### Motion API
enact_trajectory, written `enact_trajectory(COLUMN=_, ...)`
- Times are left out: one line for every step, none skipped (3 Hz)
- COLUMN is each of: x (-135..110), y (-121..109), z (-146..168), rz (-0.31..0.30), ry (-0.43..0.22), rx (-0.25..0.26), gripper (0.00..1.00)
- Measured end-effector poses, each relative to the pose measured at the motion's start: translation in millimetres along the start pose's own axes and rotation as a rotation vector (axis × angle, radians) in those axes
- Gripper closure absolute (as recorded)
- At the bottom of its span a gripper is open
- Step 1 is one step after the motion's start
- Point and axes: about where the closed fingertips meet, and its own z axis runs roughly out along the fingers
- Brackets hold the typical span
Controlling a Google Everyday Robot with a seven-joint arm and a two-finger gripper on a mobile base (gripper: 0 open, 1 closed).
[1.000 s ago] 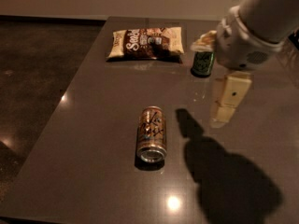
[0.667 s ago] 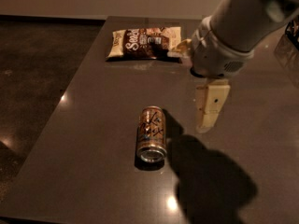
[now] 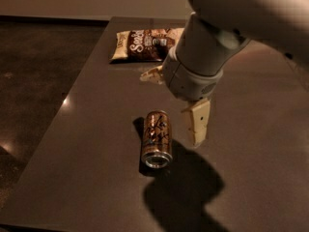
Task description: Move orange can near brown chip bag
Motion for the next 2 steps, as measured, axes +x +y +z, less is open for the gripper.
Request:
enact_trajectory(x=-14, y=4, z=19, rz=-0.180, ry=0.008, rx=-0.058, gripper=0.00)
enact_trajectory(x=-24, y=4, z=30, rz=-0.295, ry=0.004, rx=-0.097, gripper=0.00)
